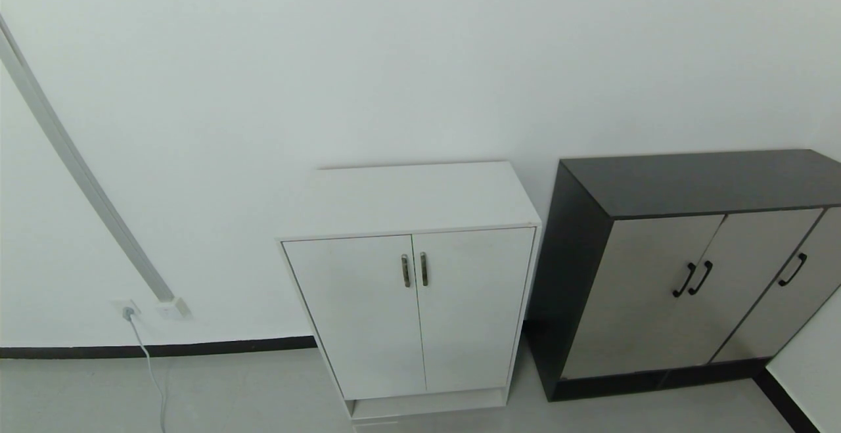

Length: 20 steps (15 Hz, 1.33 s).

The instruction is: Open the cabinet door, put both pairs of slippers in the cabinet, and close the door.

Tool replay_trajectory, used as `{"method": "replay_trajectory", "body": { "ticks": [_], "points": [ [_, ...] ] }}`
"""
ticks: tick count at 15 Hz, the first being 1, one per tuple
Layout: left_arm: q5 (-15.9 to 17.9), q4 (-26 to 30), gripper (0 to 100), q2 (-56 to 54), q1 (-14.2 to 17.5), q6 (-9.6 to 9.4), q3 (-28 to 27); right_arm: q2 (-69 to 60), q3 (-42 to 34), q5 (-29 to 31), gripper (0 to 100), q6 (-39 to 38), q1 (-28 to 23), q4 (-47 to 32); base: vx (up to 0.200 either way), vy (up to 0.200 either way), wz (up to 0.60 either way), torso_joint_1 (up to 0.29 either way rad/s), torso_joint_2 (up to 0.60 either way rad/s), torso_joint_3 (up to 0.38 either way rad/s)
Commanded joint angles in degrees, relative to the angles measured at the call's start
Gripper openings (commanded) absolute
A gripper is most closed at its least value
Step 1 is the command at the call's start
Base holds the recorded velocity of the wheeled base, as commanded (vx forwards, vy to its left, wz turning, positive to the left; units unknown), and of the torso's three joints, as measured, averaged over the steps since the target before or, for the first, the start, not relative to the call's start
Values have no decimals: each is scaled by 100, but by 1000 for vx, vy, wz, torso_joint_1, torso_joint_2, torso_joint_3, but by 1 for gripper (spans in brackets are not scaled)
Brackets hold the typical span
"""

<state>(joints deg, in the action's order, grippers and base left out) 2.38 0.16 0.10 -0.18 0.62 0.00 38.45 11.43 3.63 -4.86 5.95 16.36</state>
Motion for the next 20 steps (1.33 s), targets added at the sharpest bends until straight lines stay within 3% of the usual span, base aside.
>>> {"method": "replay_trajectory", "body": {
  "ticks": [1, 8, 11, 15, 17, 20],
  "points": [
    [0, 2, 0, 8, 1, -1, 0, -426, -309, 15, 0, 91, -6, -1, 0, 0, 0, 0, 0, 0],
    [0, 2, 0, 8, 1, -1, 0, -637, -1117, -38, 0, 346, 29, -10, 0, 0, 0, 0, 0, 0],
    [0, 2, 0, 8, 1, -1, 0, -725, -1143, -91, 0, 451, 135, -467, 0, 0, 0, 0, 0, 0],
    [0, 2, 0, 8, 1, -1, 0, -1692, -1135, -144, 0, 504, 530, -1706, 0, 0, 0, 0, 0, 0],
    [0, 2, 0, 8, 1, -1, 0, -1709, -1143, -144, 0, 513, 556, -1627, 0, 0, 0, 0, 0, 0],
    [17, 2, 0, 8, 1, -45, 0, -1771, -1143, -126, 0, 513, 196, -1618, 0, 0, 0, 0, 0, 0]
  ]
}}
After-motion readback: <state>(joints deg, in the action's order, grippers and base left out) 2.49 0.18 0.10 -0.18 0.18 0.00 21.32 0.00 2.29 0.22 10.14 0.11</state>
